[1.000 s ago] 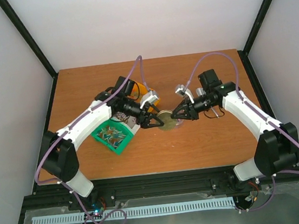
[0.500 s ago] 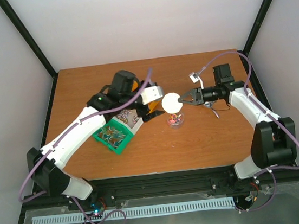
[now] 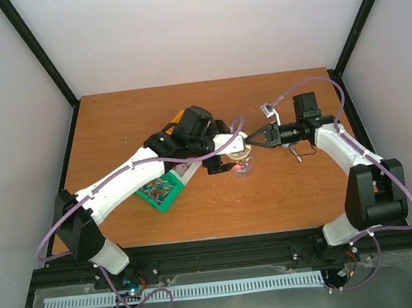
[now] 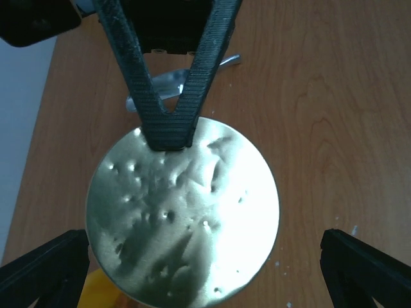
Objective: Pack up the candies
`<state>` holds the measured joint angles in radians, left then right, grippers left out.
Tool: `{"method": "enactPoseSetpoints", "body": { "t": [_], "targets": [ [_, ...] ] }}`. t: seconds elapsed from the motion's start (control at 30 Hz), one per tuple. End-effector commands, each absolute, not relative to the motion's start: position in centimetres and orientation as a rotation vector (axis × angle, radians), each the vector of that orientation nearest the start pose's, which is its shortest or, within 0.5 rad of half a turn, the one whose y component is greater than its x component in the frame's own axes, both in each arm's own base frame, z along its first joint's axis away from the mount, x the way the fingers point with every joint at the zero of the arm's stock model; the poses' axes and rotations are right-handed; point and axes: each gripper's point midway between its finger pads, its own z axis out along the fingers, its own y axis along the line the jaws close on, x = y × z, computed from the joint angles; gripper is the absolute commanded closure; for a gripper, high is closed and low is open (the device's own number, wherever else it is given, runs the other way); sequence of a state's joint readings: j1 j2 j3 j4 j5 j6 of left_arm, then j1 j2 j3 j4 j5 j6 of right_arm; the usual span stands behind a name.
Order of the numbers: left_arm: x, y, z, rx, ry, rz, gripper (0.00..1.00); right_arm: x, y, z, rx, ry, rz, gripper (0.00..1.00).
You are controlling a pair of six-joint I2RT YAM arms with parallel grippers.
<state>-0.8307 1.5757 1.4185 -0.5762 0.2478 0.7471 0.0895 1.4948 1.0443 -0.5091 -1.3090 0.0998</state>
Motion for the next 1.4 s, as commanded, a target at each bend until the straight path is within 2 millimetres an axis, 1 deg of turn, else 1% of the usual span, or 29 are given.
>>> {"method": "enactPoseSetpoints", "body": {
  "t": [0.0,0.17,0.33,0.67,0.9,1.1,1.27,1.37],
  "targets": [
    [28.3,-37.0,24.8,1.720,1.442,-0.259,0.00,29.4,19.2,23.6,-0.512,2.099,1.725,0.96],
    [27.4,-37.7,23.7,1.804,1.389,-0.224,0.00,29.3,19.3,23.6,-0.495,2.102,1.746,0.97],
    [27.0,-38.0,23.2,1.846,1.360,-0.235,0.00,29.0,19.3,23.5,-0.495,2.102,1.756,0.97],
    [27.8,-38.0,22.8,1.860,1.337,-0.173,0.00,28.2,19.4,23.3,-0.514,2.106,1.770,0.97],
    [27.2,-38.4,22.6,1.874,1.342,-0.227,0.00,27.9,19.8,23.1,-0.544,2.114,1.753,0.97],
    [26.4,-38.7,22.7,1.906,1.344,-0.289,0.00,27.7,20.0,23.2,-0.567,2.117,1.735,0.97],
    [26.2,-38.7,22.7,1.914,1.340,-0.301,0.00,27.7,20.0,23.1,-0.566,2.123,1.727,0.97],
    [26.1,-38.6,22.5,1.920,1.343,-0.297,0.03,27.7,20.0,23.2,-0.569,2.120,1.726,0.97]
  ]
}}
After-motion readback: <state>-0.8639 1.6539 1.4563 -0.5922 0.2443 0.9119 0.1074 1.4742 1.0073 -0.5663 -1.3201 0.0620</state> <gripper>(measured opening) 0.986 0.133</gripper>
